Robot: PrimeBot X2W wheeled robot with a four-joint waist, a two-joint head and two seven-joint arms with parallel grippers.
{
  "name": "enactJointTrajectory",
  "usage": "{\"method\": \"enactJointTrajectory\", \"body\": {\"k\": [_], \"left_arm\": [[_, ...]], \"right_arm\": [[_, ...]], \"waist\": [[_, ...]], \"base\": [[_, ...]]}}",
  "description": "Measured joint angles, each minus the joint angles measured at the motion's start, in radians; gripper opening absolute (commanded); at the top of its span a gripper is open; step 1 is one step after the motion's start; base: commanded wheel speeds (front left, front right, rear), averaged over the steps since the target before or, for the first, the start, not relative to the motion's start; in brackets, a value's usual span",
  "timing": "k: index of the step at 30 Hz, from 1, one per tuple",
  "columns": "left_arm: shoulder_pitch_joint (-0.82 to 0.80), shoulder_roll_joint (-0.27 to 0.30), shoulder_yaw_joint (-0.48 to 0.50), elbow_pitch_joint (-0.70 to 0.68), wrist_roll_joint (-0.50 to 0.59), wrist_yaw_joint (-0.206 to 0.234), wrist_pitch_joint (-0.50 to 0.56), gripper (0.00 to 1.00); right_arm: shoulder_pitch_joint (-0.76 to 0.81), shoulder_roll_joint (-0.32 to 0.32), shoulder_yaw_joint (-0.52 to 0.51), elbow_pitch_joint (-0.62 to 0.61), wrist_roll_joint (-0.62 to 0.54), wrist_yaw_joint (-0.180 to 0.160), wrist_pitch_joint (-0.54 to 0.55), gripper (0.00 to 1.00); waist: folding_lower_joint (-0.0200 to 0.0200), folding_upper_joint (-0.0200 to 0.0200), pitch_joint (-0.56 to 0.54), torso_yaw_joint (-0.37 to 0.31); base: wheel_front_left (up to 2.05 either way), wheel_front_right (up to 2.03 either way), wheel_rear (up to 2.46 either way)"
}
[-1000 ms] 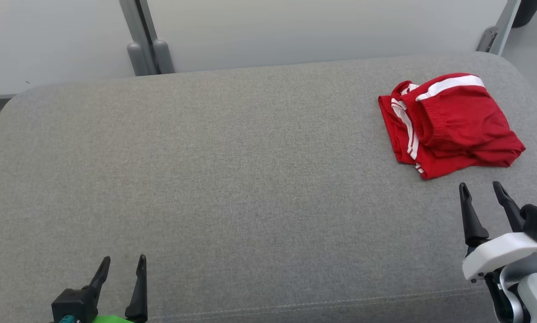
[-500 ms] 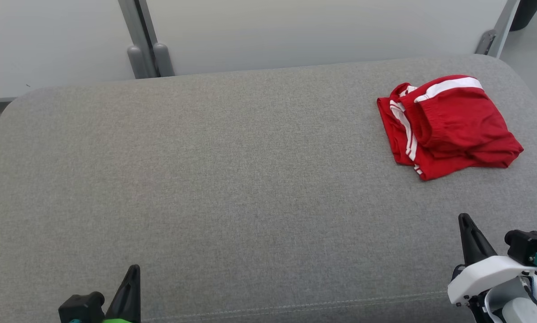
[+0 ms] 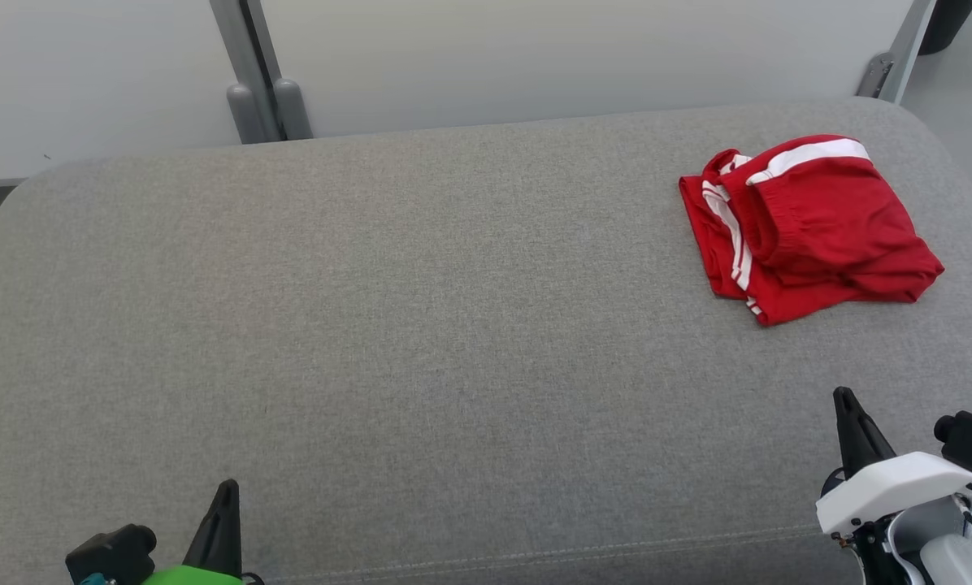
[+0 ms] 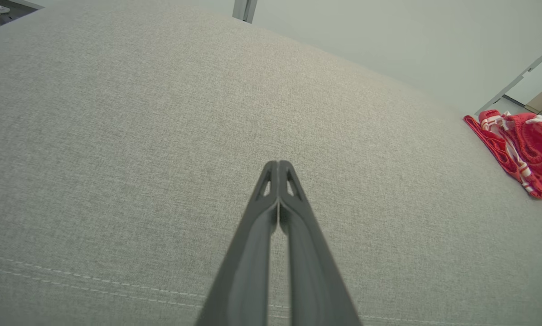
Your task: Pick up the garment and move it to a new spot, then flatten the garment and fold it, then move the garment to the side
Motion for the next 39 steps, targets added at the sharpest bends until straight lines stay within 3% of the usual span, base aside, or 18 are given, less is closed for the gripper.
{"method": "enactJointTrajectory", "body": {"k": [39], "left_arm": [[-0.08, -0.049, 0.133, 0.065, -0.465, -0.088, 0.113, 0.0]], "right_arm": [[-0.044, 0.1, -0.165, 0.0, 0.439, 0.096, 0.139, 0.0]], "waist": [[0.0, 0.0, -0.002, -0.013]], "base": [[0.0, 0.0, 0.0]]}}
